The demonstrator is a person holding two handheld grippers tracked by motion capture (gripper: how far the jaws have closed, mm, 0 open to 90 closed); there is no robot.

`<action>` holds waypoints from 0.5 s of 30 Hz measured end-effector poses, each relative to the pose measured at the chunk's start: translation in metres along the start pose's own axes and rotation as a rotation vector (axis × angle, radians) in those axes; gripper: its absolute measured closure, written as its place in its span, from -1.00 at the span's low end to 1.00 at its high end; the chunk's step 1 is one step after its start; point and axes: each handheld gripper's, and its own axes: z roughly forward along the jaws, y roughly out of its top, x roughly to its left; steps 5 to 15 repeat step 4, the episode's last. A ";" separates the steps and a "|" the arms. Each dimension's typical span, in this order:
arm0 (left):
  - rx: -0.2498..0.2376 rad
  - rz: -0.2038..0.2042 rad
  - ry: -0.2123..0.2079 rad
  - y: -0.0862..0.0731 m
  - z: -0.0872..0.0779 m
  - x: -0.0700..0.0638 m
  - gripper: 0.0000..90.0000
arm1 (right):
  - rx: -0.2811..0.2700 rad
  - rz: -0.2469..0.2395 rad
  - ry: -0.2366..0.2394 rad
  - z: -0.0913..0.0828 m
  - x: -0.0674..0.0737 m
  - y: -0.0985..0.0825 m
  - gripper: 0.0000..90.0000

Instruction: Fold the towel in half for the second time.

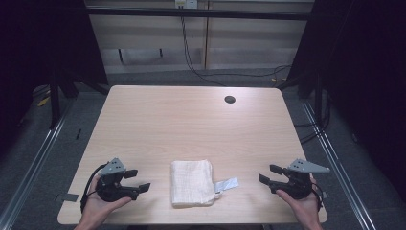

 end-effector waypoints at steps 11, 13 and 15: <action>-0.024 -0.047 -0.022 -0.002 -0.003 0.009 -0.39 | 0.032 -0.017 -0.002 0.005 0.003 -0.003 -0.21; -0.024 -0.047 -0.022 -0.002 -0.003 0.009 -0.39 | 0.032 -0.017 -0.002 0.005 0.003 -0.003 -0.21; -0.024 -0.047 -0.022 -0.002 -0.003 0.009 -0.39 | 0.032 -0.017 -0.002 0.005 0.003 -0.003 -0.21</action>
